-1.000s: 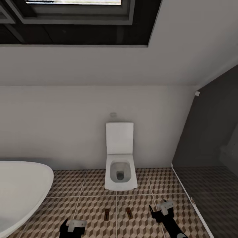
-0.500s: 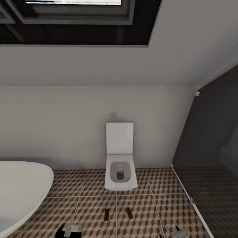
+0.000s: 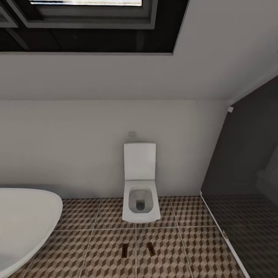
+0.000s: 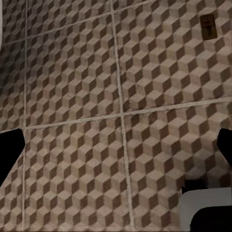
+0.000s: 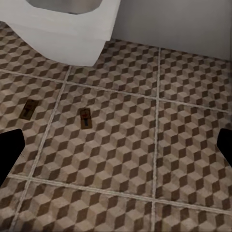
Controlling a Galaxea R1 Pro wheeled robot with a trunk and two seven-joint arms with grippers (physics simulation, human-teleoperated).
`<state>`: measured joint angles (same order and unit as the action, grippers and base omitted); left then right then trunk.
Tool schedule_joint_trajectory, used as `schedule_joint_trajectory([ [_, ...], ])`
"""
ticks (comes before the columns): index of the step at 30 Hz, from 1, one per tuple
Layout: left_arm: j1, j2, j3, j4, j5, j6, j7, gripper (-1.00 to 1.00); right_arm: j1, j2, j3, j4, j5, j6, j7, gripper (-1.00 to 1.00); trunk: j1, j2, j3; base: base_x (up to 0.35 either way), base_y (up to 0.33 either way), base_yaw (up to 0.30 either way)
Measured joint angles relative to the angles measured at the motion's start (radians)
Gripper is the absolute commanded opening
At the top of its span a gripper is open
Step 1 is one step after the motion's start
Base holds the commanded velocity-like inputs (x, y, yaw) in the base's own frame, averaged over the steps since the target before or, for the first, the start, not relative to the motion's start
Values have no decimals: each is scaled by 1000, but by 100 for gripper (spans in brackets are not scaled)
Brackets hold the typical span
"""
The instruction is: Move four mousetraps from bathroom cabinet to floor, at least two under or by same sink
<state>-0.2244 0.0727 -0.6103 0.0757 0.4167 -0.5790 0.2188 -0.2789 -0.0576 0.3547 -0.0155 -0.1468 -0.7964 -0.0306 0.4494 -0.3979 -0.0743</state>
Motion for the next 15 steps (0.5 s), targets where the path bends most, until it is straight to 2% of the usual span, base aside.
schedule_joint_trajectory([
  [4,21,2,1,0,0,16,1,100,0,1,0,-1,-4,3,-1,100,0,0,0,0,0,0],
  [7,27,2,11,-1,4,71,3,100,0,2,0,-1,-6,7,-2,100,0,0,0,0,0,0],
  [10,30,0,58,-3,27,143,2,100,0,2,0,-1,-11,21,-2,100,0,0,0,0,0,0],
  [11,31,-5,89,-2,38,173,2,100,0,2,-1,-1,-16,34,-3,100,0,0,0,0,0,0],
  [15,32,-17,138,-2,53,212,3,100,0,1,-1,-1,-43,87,-2,100,0,0,0,0,0,0],
])
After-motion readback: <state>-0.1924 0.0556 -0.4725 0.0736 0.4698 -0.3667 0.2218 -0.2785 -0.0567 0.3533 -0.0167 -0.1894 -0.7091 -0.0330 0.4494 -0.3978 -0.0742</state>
